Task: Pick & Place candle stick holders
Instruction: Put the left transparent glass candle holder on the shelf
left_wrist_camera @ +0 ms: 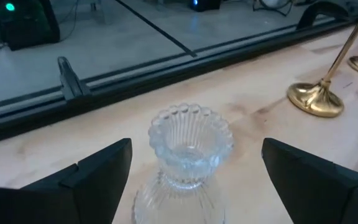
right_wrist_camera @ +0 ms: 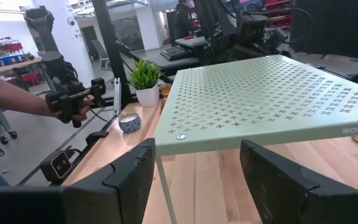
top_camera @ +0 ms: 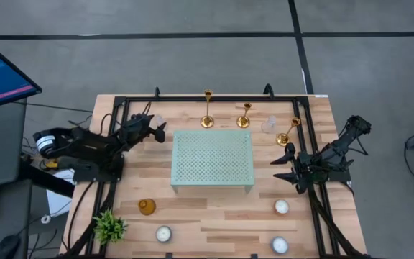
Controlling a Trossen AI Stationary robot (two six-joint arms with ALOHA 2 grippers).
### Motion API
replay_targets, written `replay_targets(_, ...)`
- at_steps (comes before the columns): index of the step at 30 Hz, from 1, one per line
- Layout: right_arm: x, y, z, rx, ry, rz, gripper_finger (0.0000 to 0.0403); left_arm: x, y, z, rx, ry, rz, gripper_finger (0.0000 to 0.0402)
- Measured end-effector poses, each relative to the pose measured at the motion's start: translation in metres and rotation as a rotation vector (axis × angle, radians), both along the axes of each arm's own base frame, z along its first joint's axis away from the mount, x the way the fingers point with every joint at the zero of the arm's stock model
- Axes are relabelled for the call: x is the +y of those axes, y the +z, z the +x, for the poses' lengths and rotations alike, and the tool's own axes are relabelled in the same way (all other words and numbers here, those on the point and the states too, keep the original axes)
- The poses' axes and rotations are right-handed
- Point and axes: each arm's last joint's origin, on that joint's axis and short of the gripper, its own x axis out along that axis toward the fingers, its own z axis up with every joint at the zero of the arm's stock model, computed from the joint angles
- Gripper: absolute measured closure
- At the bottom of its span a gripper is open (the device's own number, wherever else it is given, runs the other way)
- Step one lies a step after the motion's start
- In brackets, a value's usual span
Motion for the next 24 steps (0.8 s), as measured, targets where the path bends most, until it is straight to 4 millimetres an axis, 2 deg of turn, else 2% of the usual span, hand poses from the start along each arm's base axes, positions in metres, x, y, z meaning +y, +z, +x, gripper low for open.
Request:
replay_targets(5, 0.000, 0.000, 0.000, 0.000, 0.000, 0.000, 0.0177, 0.002, -0.001, 0.002, -0.013, -0.005, 0.020, 0.0055)
replay_targets(12, 0.000, 0.000, 0.000, 0.000, 0.000, 0.000, 0.0177, 0.003, -0.006, 0.005, -0.013, -0.004, 0.016, 0.0106)
replay_targets(20, 0.000, 0.000, 0.000, 0.000, 0.000, 0.000, 0.0177, 0.005, -0.010, 0.006, -0.011, 0.002, 0.015, 0.0141)
replay_targets(24, 0.000, 0.000, 0.000, 0.000, -0.001, 0.000, 0.0177, 0.006, -0.011, 0.007, -0.004, 0.012, 0.014, 0.0172)
